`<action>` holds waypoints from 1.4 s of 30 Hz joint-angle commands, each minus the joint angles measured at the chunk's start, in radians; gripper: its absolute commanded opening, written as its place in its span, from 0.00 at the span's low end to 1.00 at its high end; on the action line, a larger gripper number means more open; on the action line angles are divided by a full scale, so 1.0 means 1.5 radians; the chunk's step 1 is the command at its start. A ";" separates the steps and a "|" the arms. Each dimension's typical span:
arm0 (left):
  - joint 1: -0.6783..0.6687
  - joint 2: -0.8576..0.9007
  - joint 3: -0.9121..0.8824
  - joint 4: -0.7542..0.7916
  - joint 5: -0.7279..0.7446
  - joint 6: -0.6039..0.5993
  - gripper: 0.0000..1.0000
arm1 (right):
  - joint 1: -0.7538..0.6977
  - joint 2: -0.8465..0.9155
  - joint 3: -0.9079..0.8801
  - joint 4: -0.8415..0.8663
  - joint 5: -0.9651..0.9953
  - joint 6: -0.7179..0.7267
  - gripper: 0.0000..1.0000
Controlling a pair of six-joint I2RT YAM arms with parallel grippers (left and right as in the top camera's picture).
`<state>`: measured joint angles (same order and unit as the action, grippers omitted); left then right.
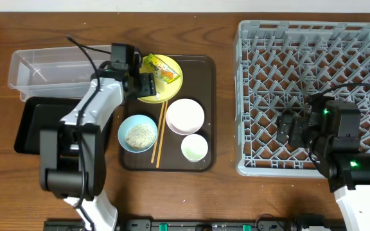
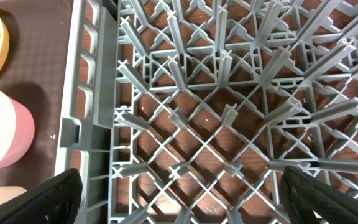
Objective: Sort waste into correct bins and load items into the dishwasher rack
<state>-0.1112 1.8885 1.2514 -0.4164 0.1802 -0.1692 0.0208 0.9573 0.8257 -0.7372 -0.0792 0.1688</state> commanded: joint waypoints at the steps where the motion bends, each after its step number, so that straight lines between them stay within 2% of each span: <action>1: -0.011 0.020 0.008 0.011 -0.004 -0.008 0.76 | 0.008 -0.005 0.017 -0.001 -0.005 0.007 0.99; 8: -0.017 0.063 0.008 0.042 -0.005 -0.008 0.74 | 0.008 -0.005 0.017 -0.005 -0.006 0.007 0.99; 9: -0.017 0.065 0.008 0.045 -0.005 -0.008 0.71 | 0.008 -0.005 0.017 -0.007 -0.006 0.007 0.99; 10: -0.017 0.065 0.008 0.045 -0.005 -0.008 0.64 | 0.008 -0.005 0.017 -0.009 -0.005 0.007 0.99; 12: -0.017 0.065 0.008 0.046 -0.005 -0.008 0.43 | 0.008 -0.005 0.017 -0.012 -0.005 0.007 0.99; 14: -0.017 0.062 0.008 0.045 -0.005 -0.008 0.29 | 0.008 -0.005 0.017 -0.012 -0.005 0.007 0.99; 19: -0.017 0.027 0.008 0.041 -0.004 -0.008 0.23 | 0.008 -0.005 0.017 -0.012 -0.005 0.007 0.99; 26: -0.001 -0.101 0.008 0.042 -0.016 -0.008 0.23 | 0.008 -0.005 0.017 -0.012 -0.005 0.007 0.99; 29: 0.026 -0.154 0.008 0.043 -0.064 -0.008 0.23 | 0.008 -0.005 0.017 -0.012 -0.005 0.007 0.99; 33: 0.074 -0.181 0.008 0.042 -0.127 -0.008 0.24 | 0.008 -0.005 0.017 -0.012 -0.005 0.007 0.99; 36: 0.112 -0.171 0.008 0.042 -0.128 -0.008 0.25 | 0.008 -0.005 0.017 -0.012 -0.005 0.007 0.99; 39: 0.140 -0.150 0.008 0.043 -0.128 -0.008 0.36 | 0.008 -0.005 0.017 -0.012 -0.005 0.007 0.99; 41: 0.151 -0.138 0.008 0.045 -0.127 -0.008 0.51 | 0.008 -0.005 0.017 -0.012 -0.005 0.007 0.99; 42: 0.153 -0.136 0.008 0.046 -0.127 -0.008 0.56 | 0.008 -0.005 0.017 -0.012 -0.005 0.007 0.99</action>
<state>0.1085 1.6623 1.2564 -0.3485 0.0097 -0.1822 0.0208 0.9573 0.8257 -0.7521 -0.0792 0.1688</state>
